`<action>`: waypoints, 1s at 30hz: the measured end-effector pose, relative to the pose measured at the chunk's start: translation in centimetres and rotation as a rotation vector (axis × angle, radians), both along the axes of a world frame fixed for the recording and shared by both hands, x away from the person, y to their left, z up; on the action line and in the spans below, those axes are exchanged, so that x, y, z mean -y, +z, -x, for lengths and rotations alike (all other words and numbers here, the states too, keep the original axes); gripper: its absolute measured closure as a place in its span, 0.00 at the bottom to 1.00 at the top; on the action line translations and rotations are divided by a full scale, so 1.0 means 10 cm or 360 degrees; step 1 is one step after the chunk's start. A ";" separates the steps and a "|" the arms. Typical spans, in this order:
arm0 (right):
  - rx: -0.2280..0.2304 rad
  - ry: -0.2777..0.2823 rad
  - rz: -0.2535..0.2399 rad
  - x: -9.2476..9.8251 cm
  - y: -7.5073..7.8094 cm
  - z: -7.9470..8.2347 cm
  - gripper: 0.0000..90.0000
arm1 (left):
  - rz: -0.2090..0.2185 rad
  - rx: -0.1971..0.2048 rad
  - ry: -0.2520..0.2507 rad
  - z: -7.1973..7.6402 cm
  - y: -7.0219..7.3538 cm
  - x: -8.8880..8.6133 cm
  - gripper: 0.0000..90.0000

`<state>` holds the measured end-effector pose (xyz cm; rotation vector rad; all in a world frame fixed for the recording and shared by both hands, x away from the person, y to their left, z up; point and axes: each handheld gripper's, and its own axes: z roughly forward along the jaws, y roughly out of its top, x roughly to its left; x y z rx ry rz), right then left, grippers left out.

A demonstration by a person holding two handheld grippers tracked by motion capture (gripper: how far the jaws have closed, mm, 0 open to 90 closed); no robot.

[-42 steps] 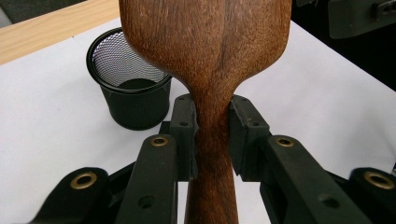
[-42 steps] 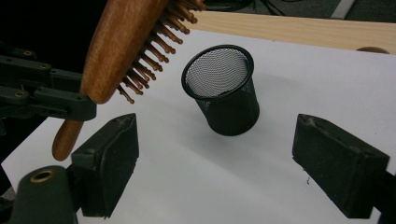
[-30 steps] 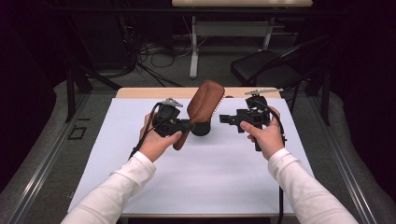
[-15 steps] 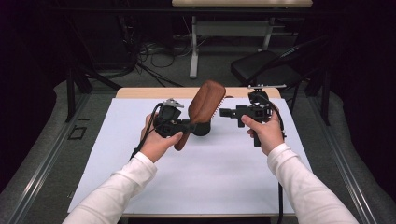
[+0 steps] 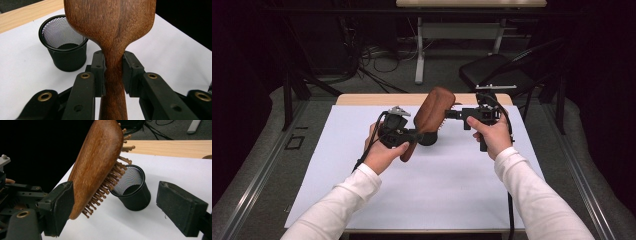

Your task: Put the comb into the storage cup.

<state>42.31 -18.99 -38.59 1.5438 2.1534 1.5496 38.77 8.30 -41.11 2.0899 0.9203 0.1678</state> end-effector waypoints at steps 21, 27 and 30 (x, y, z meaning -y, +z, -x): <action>-0.0041 -0.0005 -0.0055 -0.08 0.00 -0.13 0.17 | 0.0010 -0.0001 -0.0028 0.04 -0.01 0.05 0.81; -0.0059 0.0004 -0.0074 -0.09 -0.01 -0.15 0.17 | 0.0011 -0.0005 -0.0028 0.04 -0.02 0.06 0.81; -0.0064 0.0007 -0.0073 -0.09 -0.02 -0.15 0.18 | 0.0017 -0.0003 -0.0033 0.05 -0.01 0.06 0.81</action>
